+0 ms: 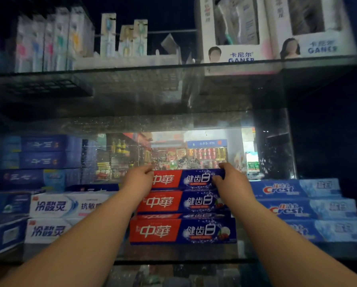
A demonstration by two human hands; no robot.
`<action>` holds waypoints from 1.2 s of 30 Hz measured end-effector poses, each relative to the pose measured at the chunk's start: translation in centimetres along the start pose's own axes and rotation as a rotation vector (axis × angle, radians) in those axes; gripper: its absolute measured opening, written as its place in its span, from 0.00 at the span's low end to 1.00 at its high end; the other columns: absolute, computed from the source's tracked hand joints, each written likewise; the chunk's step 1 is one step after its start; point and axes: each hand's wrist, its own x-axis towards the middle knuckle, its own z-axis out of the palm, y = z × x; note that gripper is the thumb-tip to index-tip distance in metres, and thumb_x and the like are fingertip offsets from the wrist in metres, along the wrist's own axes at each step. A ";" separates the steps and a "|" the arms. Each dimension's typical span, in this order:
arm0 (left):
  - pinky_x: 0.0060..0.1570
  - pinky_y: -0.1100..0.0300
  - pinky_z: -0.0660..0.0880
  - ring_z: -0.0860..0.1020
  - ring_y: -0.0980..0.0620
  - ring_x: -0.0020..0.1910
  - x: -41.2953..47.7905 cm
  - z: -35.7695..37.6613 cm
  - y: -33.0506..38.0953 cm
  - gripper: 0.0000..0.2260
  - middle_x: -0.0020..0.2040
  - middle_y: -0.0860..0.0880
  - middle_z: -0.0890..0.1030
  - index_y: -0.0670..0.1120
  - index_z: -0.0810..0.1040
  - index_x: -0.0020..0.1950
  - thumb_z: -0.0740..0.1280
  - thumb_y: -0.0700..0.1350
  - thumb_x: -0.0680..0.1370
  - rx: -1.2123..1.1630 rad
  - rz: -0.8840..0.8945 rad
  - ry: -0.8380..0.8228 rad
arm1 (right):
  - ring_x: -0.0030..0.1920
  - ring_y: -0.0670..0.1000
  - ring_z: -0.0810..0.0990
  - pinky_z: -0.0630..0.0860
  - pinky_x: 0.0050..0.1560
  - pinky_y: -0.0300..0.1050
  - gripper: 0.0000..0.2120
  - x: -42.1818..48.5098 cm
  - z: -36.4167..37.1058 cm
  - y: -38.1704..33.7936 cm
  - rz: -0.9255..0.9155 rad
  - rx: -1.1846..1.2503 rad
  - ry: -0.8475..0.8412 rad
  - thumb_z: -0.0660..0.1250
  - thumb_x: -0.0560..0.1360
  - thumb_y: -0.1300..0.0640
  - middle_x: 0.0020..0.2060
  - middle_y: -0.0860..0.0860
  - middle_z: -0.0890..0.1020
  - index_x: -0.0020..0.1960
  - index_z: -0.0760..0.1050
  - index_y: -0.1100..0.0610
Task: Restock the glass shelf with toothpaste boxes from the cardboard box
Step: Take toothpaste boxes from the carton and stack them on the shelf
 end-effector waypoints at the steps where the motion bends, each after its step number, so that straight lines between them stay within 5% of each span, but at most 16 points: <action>1: 0.55 0.50 0.78 0.79 0.45 0.53 -0.1 0.1 -0.1 0.17 0.61 0.45 0.79 0.50 0.71 0.70 0.57 0.46 0.82 -0.016 -0.007 0.003 | 0.40 0.52 0.73 0.72 0.40 0.45 0.21 0.1 0.1 0.2 -0.003 0.003 -0.002 0.60 0.81 0.54 0.58 0.55 0.80 0.72 0.64 0.51; 4: 0.50 0.49 0.80 0.80 0.47 0.46 -0.7 0.1 -0.2 0.18 0.48 0.50 0.79 0.51 0.67 0.73 0.56 0.47 0.82 -0.071 -0.011 0.030 | 0.36 0.47 0.72 0.71 0.35 0.43 0.25 0.0 0.1 0.4 0.008 0.059 -0.052 0.57 0.81 0.53 0.61 0.56 0.77 0.77 0.56 0.49; 8: 0.38 0.53 0.79 0.81 0.48 0.41 -4.5 -0.3 -0.8 0.14 0.42 0.53 0.77 0.57 0.66 0.68 0.56 0.45 0.83 -0.230 -0.014 0.018 | 0.52 0.54 0.77 0.76 0.45 0.43 0.34 -2.4 -0.3 0.3 0.070 0.250 -0.083 0.58 0.82 0.51 0.72 0.55 0.68 0.79 0.40 0.49; 11: 0.38 0.57 0.78 0.81 0.52 0.45 -7.6 0.3 -2.2 0.18 0.54 0.51 0.79 0.59 0.62 0.70 0.58 0.45 0.82 -0.266 0.010 -0.025 | 0.37 0.43 0.73 0.72 0.23 0.29 0.36 -4.6 0.1 1.1 0.140 0.402 -0.165 0.60 0.81 0.54 0.59 0.49 0.76 0.78 0.38 0.47; 13: 0.48 0.56 0.77 0.77 0.51 0.56 -8.3 0.8 -3.0 0.23 0.68 0.50 0.71 0.56 0.57 0.75 0.59 0.46 0.81 -0.144 0.056 0.000 | 0.34 0.41 0.71 0.69 0.20 0.30 0.36 -5.4 0.7 1.5 0.189 0.468 -0.208 0.60 0.81 0.54 0.54 0.46 0.77 0.78 0.38 0.47; 16: 0.54 0.55 0.76 0.76 0.50 0.59 -8.2 0.7 -3.7 0.27 0.70 0.50 0.69 0.55 0.51 0.77 0.60 0.49 0.81 -0.070 0.034 0.008 | 0.41 0.48 0.76 0.77 0.37 0.40 0.35 -5.3 1.4 2.2 0.229 0.539 -0.199 0.63 0.79 0.51 0.66 0.52 0.73 0.78 0.46 0.47; 21: 0.48 0.55 0.77 0.80 0.51 0.48 -7.9 0.6 -4.1 0.17 0.54 0.54 0.78 0.56 0.64 0.68 0.62 0.50 0.79 -0.143 -0.043 -0.050 | 0.51 0.53 0.82 0.80 0.50 0.54 0.23 -5.5 1.7 3.5 0.305 0.668 -0.260 0.66 0.76 0.45 0.55 0.49 0.80 0.68 0.66 0.48; 26: 0.48 0.55 0.78 0.81 0.53 0.45 -7.7 0.2 -4.0 0.10 0.48 0.55 0.81 0.56 0.71 0.59 0.63 0.50 0.79 -0.287 -0.108 -0.066 | 0.52 0.55 0.83 0.79 0.55 0.58 0.22 -5.0 1.5 3.8 0.353 0.737 -0.300 0.65 0.75 0.40 0.53 0.50 0.83 0.65 0.71 0.49; 32: 0.55 0.48 0.78 0.81 0.51 0.50 -7.8 0.4 -4.4 0.09 0.51 0.55 0.79 0.60 0.67 0.56 0.64 0.53 0.78 -0.204 -0.036 -0.079 | 0.51 0.56 0.84 0.78 0.57 0.60 0.29 -4.7 1.5 3.8 0.408 0.786 -0.301 0.63 0.72 0.32 0.54 0.52 0.83 0.66 0.71 0.48; 36: 0.48 0.50 0.80 0.83 0.50 0.43 -7.8 0.2 -4.6 0.05 0.45 0.52 0.84 0.55 0.77 0.52 0.63 0.46 0.79 -0.508 -0.120 -0.103 | 0.53 0.56 0.83 0.79 0.56 0.56 0.26 -4.9 1.5 3.7 0.404 0.752 -0.286 0.59 0.75 0.34 0.55 0.52 0.82 0.65 0.72 0.50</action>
